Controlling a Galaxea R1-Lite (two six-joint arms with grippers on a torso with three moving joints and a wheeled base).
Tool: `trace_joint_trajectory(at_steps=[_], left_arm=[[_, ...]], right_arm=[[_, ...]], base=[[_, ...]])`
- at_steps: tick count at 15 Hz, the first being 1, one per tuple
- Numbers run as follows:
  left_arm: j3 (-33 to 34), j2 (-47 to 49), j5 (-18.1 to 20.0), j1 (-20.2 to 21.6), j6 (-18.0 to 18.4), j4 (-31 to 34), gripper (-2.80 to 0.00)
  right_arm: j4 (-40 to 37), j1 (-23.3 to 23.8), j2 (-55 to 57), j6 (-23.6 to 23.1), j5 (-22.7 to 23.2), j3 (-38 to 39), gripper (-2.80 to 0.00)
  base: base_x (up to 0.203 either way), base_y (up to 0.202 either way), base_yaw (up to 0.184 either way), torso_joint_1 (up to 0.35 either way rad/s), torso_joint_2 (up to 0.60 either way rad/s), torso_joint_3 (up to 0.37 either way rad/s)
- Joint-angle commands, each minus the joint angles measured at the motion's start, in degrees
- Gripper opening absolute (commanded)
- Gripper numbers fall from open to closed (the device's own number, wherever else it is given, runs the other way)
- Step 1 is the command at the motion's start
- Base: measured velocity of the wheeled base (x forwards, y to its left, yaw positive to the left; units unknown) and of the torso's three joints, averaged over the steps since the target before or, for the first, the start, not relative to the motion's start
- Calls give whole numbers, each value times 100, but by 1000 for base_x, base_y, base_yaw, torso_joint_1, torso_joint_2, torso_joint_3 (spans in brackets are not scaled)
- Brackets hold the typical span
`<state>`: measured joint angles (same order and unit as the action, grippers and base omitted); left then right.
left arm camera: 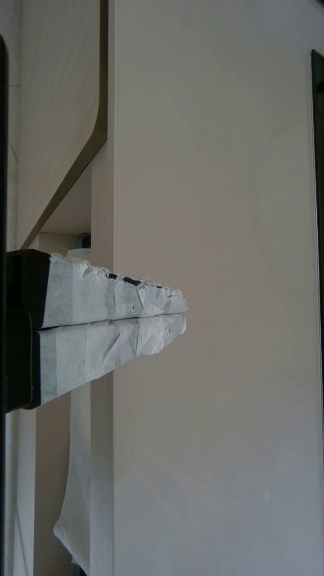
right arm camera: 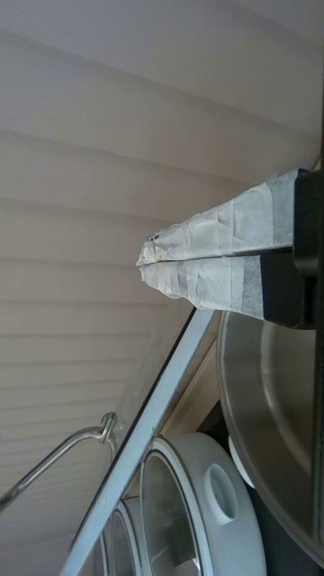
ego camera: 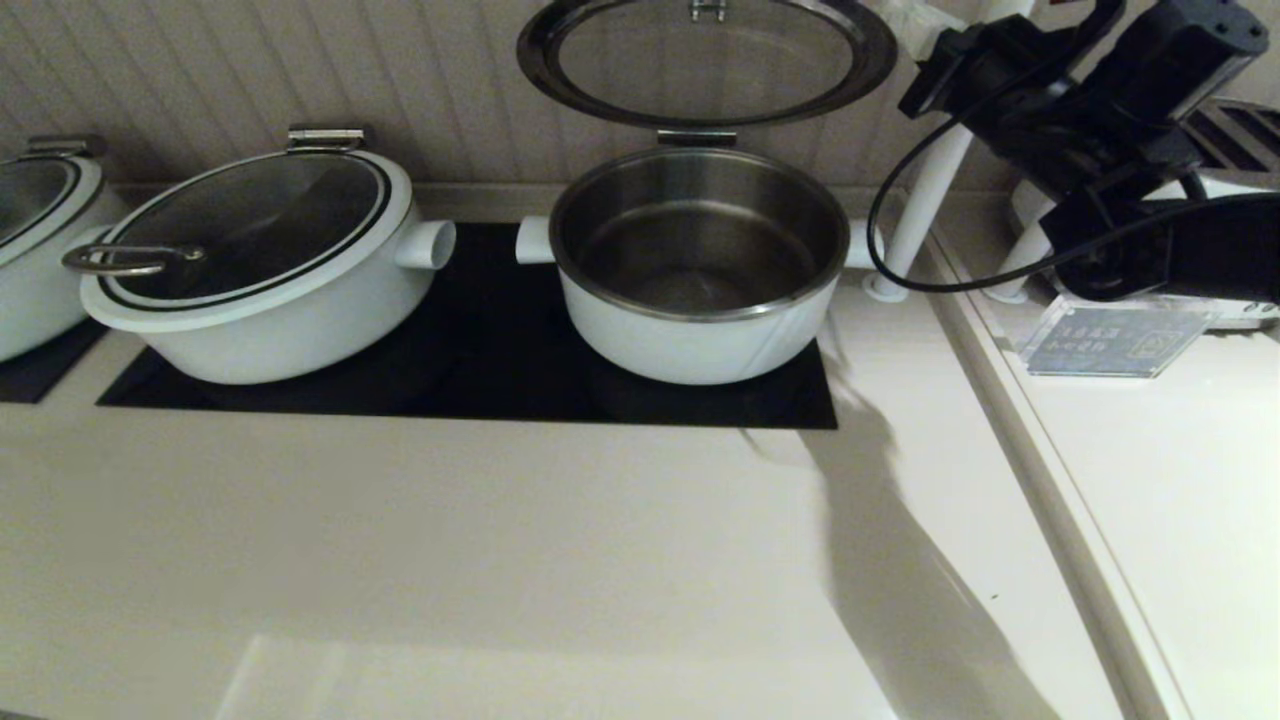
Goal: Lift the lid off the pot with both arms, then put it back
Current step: Close the pot lid
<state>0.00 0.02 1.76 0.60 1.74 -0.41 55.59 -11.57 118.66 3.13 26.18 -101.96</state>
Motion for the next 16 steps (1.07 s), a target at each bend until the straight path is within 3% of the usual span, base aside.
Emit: trace_joint_trajectory(at_steps=[1,16], left_arm=[[0,-2,0,2,1,-2,-280],[0,-2,0,-2,1,-2,-280]], right_arm=[[30,-3,8,3,18,19,-280],[402,-3,-348,-15,96,917,-280]], base=[[0,0,0,0,0,0],[0,0,0,0,0,0]])
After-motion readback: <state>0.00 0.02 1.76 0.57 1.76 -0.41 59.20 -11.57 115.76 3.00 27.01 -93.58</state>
